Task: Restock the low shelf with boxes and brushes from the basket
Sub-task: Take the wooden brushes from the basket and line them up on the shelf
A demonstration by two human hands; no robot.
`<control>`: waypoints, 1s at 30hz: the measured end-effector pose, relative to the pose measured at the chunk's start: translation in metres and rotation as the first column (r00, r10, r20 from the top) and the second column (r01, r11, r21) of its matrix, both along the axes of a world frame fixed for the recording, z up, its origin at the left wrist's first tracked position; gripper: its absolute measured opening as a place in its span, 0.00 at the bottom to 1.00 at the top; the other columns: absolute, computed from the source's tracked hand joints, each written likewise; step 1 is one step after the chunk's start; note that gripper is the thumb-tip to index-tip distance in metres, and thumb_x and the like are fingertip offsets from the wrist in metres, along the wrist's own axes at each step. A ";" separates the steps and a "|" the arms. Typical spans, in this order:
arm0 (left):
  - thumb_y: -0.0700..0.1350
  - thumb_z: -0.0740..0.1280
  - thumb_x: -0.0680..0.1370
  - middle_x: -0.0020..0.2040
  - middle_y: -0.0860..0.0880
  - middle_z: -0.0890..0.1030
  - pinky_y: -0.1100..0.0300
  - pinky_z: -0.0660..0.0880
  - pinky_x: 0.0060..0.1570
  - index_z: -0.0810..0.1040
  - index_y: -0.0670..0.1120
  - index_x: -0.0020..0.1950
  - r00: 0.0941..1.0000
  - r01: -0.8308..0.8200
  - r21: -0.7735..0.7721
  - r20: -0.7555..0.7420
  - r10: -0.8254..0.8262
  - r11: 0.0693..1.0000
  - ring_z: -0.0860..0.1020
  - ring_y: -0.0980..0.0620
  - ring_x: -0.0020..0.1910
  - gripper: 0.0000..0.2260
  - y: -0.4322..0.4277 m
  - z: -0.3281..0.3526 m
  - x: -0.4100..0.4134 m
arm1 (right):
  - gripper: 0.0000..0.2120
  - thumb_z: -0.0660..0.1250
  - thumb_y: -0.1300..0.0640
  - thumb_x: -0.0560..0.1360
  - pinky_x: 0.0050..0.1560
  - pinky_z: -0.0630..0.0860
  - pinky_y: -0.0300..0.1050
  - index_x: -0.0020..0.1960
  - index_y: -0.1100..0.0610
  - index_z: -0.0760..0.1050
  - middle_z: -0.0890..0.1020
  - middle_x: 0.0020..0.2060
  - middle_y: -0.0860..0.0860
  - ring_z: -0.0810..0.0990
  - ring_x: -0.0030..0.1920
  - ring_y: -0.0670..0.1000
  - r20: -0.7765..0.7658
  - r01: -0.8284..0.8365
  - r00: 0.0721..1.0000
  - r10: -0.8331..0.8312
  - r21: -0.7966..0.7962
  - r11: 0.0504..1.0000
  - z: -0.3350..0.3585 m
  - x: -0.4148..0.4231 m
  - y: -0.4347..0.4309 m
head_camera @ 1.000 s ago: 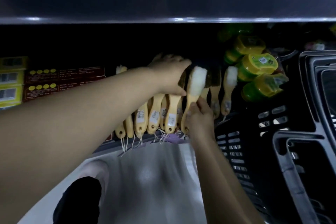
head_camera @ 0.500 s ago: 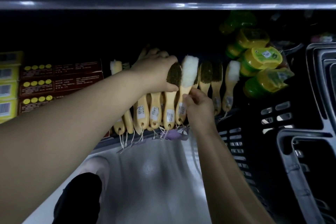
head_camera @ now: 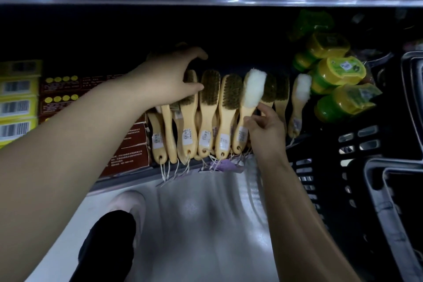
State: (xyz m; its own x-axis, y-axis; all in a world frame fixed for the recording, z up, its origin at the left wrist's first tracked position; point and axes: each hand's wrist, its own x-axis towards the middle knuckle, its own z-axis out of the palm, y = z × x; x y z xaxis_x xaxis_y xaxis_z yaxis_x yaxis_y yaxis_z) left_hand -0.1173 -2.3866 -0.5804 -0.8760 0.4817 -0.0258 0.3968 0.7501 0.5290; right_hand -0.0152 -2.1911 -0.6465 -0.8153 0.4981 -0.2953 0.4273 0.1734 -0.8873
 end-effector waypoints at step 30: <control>0.31 0.71 0.70 0.62 0.44 0.74 0.55 0.70 0.59 0.71 0.45 0.66 0.896 -0.137 0.059 0.433 0.099 0.989 0.73 0.45 0.60 0.26 -0.064 -0.017 -0.017 | 0.19 0.64 0.53 0.76 0.51 0.76 0.43 0.67 0.52 0.71 0.80 0.58 0.50 0.79 0.55 0.52 0.150 -0.562 0.812 0.565 0.467 0.683 0.028 0.024 -0.116</control>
